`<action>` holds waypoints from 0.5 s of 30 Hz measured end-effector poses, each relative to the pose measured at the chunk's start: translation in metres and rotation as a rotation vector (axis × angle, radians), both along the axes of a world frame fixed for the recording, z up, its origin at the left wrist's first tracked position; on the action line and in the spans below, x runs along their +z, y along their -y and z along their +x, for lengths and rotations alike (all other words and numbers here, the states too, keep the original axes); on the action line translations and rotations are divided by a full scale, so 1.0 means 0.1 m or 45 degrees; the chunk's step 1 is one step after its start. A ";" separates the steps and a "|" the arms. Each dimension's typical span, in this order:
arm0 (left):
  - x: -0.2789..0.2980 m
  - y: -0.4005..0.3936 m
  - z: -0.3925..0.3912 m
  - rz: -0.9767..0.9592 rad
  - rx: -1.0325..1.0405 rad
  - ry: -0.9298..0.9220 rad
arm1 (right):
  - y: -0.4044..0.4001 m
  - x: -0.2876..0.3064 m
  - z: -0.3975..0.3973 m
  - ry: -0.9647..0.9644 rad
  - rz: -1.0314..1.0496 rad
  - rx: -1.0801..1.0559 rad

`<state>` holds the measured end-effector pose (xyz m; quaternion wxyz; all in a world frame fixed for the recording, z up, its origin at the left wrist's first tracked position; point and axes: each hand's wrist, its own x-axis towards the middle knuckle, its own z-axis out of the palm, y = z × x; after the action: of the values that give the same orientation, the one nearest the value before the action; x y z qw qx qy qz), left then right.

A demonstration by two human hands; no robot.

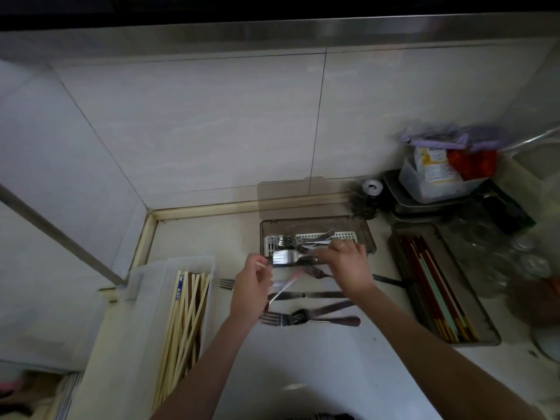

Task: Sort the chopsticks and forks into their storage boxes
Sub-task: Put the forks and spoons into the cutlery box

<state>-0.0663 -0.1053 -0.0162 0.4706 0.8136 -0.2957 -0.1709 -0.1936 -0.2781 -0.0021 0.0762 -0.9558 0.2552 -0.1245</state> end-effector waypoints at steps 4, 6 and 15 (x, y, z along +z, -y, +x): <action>-0.15 -0.18 0.05 0.370 -0.133 0.353 | 0.29 0.15 0.14 -0.251 0.094 -0.240; -0.26 -0.26 0.06 0.495 -0.190 0.345 | 0.35 0.17 0.21 -0.401 0.114 -0.254; -0.33 -0.24 0.10 0.626 -0.184 0.112 | -0.01 -0.05 0.16 -0.208 -0.036 -0.194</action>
<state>-0.0562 -0.0813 -0.0495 0.2317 0.8869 -0.3229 -0.2354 -0.1776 -0.2769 -0.0068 0.0321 -0.9416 0.3307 -0.0550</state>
